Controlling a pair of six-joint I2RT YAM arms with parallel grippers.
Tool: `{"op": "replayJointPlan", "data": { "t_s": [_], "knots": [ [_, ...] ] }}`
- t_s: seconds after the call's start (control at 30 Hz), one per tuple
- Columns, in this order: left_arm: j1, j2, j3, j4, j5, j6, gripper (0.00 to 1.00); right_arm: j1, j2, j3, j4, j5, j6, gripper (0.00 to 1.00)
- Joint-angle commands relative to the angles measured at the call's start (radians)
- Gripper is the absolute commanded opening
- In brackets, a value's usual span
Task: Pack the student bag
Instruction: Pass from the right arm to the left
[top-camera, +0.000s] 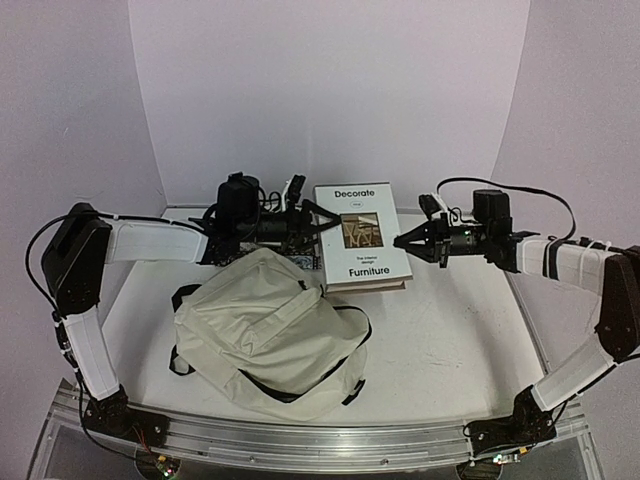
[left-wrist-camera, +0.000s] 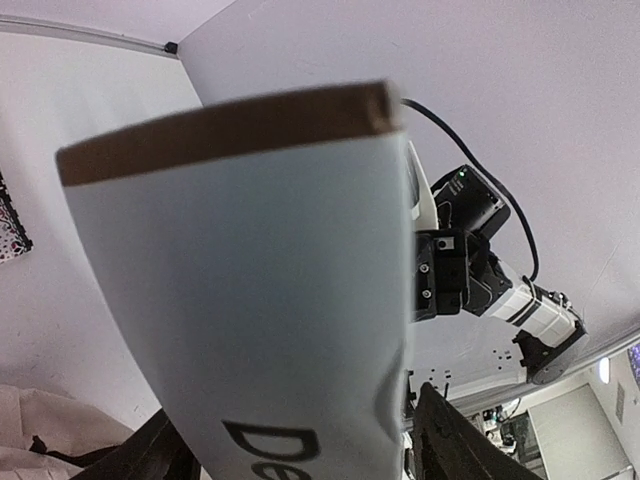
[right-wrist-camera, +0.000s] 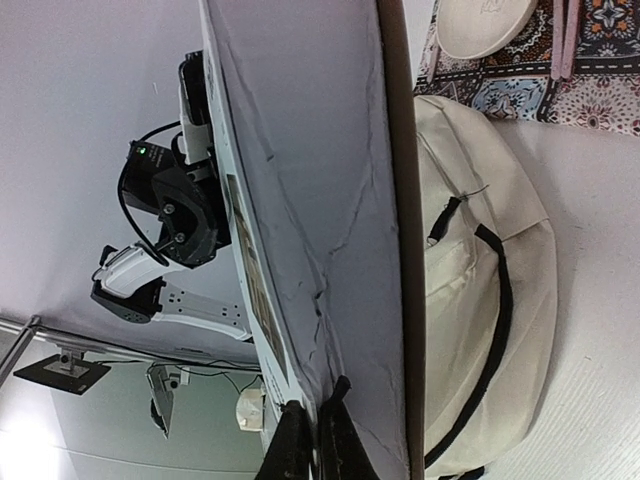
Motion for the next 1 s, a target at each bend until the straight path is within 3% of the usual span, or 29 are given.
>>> {"op": "replayJointPlan", "data": {
  "t_s": [0.0,0.17,0.47,0.6,0.77,0.83,0.9,0.97],
  "knots": [
    [0.003,-0.053,-0.021,0.125,0.062,-0.047,0.64,0.022,-0.036,0.064,0.066,-0.062,-0.003,0.0],
    [0.009,-0.091,-0.062,0.183,0.056,-0.082,0.54,0.026,-0.034,0.065,0.066,-0.046,-0.01,0.03],
    [0.019,-0.167,-0.15,0.221,-0.025,-0.121,0.42,0.036,-0.054,0.045,0.066,0.022,-0.009,0.23],
    [0.019,-0.196,-0.176,0.235,-0.072,-0.139,0.38,0.045,-0.084,0.017,0.066,0.096,0.006,0.41],
    [0.021,-0.235,-0.219,0.242,-0.172,-0.162,0.35,0.086,-0.163,-0.053,0.068,0.252,0.019,0.79],
    [0.022,-0.247,-0.24,0.247,-0.217,-0.177,0.33,0.118,-0.197,-0.079,0.073,0.326,0.029,0.9],
    [0.021,-0.262,-0.259,0.255,-0.263,-0.194,0.32,0.143,-0.222,-0.116,0.103,0.394,0.048,0.98],
    [0.021,-0.279,-0.28,0.266,-0.314,-0.213,0.31,0.174,-0.252,-0.15,0.14,0.454,0.081,0.98]
  ]
}}
